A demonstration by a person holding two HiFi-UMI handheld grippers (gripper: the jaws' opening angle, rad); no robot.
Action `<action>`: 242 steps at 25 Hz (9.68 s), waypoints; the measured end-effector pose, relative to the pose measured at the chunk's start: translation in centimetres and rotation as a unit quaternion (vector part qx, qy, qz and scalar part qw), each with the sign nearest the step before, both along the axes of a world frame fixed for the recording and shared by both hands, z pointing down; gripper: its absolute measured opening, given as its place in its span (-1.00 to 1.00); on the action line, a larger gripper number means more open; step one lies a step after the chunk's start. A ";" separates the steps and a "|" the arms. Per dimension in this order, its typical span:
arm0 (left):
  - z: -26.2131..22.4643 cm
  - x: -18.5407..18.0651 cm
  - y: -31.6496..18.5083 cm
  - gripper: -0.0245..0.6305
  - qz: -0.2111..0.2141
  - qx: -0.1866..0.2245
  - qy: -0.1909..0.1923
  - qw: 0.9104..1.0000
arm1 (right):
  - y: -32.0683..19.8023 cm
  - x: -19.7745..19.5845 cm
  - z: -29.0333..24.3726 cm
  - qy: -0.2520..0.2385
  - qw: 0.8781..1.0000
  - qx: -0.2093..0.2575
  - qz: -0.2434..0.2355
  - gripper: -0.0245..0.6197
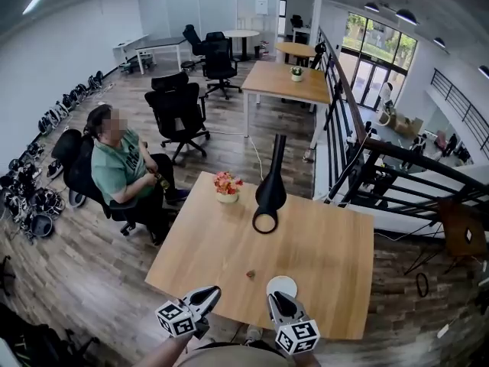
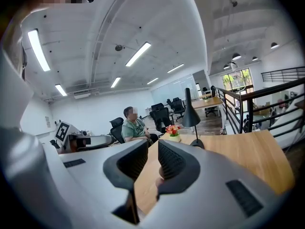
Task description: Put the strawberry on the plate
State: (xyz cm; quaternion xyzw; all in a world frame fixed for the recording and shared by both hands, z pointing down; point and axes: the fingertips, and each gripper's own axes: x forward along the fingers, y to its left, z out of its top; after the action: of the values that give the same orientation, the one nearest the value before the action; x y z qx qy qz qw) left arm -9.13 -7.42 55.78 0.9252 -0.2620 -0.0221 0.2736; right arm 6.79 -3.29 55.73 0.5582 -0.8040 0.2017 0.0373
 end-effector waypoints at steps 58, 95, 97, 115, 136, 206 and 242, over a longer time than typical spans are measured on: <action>8.1 4.3 -10.5 -0.65 0.071 -0.067 -0.111 0.989 | -14.3 0.0 25.4 0.149 0.951 -0.221 -0.154 -0.61; 9.4 0.7 -10.6 -0.91 0.030 -0.094 -0.162 0.982 | -14.8 -4.0 44.7 0.345 0.830 -0.327 -0.292 -0.45; 9.6 0.5 -10.3 -0.91 0.029 -0.096 -0.162 0.982 | -14.7 -4.0 44.7 0.341 0.832 -0.331 -0.286 -0.45; 9.7 1.5 -11.4 -0.91 0.056 -0.090 -0.124 0.987 | -16.1 -5.1 23.2 0.157 0.953 -0.195 -0.168 -0.46; 5.9 4.5 -13.9 -0.91 0.080 -0.047 -0.088 0.992 | -14.8 1.4 -0.7 0.116 0.992 0.010 -0.045 -0.46; 19.0 15.4 -4.4 -0.91 0.080 -0.131 -0.195 0.969 | -5.5 14.4 19.7 0.154 0.976 -0.143 -0.061 -0.47; 22.0 13.7 -4.1 -0.91 0.053 -0.182 -0.218 0.957 | -4.9 11.3 41.5 0.203 0.902 -0.349 -0.153 -0.46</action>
State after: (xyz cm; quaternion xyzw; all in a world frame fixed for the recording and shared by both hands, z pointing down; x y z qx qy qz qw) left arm 4.56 -11.54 77.75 0.8544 -0.2658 0.2431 0.3745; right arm 18.13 -8.17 97.22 0.4082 -0.7330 0.3434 0.4221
